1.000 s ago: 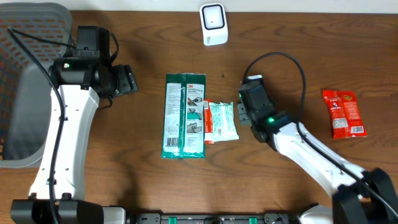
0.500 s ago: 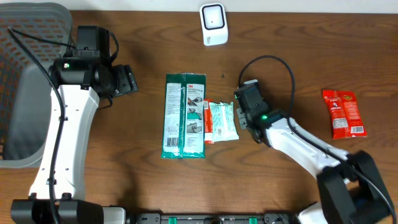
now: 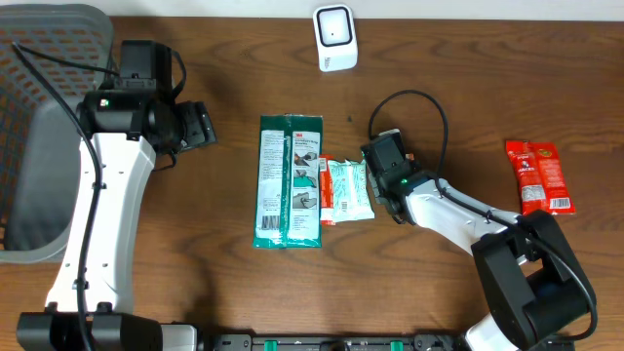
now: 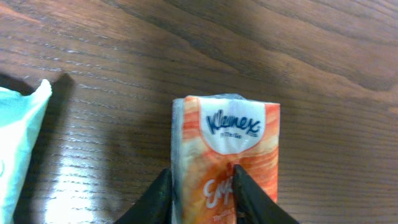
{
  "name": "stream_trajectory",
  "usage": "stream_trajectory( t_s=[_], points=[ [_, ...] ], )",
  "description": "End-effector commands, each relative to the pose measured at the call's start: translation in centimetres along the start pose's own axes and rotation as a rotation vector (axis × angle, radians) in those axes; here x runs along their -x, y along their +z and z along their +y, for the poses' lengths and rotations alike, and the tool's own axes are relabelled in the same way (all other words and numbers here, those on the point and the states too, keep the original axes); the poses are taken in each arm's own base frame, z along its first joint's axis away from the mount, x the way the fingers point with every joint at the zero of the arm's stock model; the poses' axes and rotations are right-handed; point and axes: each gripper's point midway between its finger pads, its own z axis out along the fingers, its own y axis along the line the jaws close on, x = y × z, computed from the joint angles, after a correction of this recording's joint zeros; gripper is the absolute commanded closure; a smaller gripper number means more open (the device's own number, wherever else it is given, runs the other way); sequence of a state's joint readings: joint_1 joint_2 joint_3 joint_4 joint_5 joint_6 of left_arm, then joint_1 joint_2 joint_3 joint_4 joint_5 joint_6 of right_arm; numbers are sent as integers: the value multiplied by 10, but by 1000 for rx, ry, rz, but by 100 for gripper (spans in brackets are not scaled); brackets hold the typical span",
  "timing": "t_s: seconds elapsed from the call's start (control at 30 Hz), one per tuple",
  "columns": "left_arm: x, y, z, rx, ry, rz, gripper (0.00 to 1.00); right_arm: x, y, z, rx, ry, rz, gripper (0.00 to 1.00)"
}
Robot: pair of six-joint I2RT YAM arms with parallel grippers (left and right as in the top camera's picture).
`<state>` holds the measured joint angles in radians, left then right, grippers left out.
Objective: Scan the item barcode
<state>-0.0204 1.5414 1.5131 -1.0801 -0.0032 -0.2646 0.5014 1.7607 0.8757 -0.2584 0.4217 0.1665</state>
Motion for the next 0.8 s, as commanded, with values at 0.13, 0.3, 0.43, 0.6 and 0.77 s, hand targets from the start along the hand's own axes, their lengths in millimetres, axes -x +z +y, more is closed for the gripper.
stream_trajectory(
  t_s=[0.13,0.3,0.43,0.6,0.77],
  points=[
    [3,-3,2,7,-3,-11,17,1,-3,2,11,-3,6,99],
    [3,-3,2,7,-3,-11,17,42,-54,-7,82,55,-123,99],
    [3,-3,2,7,-3,-11,17,70,-105,-8,235,182,-251,99],
    [3,-3,2,7,-3,-11,17,83,-140,-6,527,337,-272,99],
    [3,-3,2,7,-3,-11,17,73,-145,-10,799,489,-146,99]
  ],
)
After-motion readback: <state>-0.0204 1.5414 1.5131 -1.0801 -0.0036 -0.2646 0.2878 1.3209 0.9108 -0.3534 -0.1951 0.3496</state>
